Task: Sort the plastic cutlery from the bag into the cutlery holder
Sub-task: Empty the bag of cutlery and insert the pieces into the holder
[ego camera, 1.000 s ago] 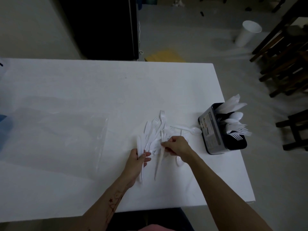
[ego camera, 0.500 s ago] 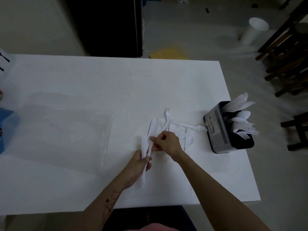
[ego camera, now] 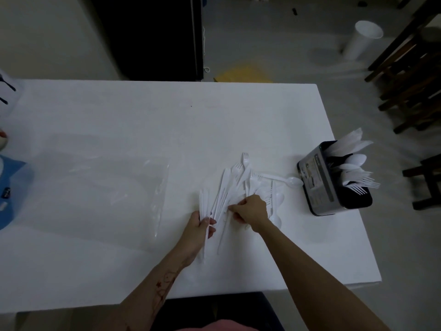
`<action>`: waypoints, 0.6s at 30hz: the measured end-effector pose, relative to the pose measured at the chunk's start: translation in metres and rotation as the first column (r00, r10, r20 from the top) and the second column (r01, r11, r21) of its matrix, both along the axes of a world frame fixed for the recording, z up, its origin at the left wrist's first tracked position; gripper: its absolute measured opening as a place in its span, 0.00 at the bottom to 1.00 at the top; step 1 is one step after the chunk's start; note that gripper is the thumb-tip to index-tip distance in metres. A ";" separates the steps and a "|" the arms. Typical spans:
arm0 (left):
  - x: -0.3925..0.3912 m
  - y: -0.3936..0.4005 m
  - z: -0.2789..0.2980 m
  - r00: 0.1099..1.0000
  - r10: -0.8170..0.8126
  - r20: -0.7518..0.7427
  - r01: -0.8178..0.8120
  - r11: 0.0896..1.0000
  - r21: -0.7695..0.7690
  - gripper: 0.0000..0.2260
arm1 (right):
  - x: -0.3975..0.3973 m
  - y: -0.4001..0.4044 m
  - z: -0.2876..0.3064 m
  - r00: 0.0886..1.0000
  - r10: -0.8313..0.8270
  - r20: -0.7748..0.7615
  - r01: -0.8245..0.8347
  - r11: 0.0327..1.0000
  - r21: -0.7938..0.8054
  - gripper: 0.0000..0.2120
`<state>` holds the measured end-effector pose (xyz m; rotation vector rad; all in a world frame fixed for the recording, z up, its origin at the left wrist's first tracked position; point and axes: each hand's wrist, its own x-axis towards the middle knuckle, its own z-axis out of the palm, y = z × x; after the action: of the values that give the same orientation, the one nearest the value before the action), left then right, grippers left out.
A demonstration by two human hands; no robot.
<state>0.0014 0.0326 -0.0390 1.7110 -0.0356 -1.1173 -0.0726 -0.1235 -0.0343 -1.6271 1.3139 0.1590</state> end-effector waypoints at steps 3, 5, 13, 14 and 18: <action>0.003 -0.001 -0.001 1.000 0.000 0.015 0.000 1.000 0.015 0.06 | -0.005 -0.004 0.008 0.992 -0.093 0.081 0.082 0.988 0.130 0.10; 0.004 -0.003 0.001 0.999 -0.027 0.021 0.026 0.999 0.019 0.05 | -0.005 -0.006 0.011 0.973 -0.158 0.168 0.128 0.976 0.178 0.11; -0.001 -0.008 0.007 0.990 -0.118 -0.080 0.117 0.993 -0.018 0.12 | 0.016 0.009 0.015 0.936 -0.160 0.314 0.047 0.940 0.338 0.10; -0.001 -0.007 0.007 0.991 -0.114 -0.071 0.113 0.993 -0.021 0.12 | 0.017 0.010 0.016 0.936 -0.161 0.312 0.052 0.942 0.331 0.12; 0.001 -0.004 0.002 0.995 -0.062 -0.074 0.060 0.998 -0.027 0.10 | 0.010 0.003 0.018 0.940 -0.224 0.257 0.180 0.967 0.182 0.12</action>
<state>0.0024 0.0288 -0.0371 1.6545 -0.0552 -1.2206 -0.0628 -0.1208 -0.0161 -1.3185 1.2114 -0.0867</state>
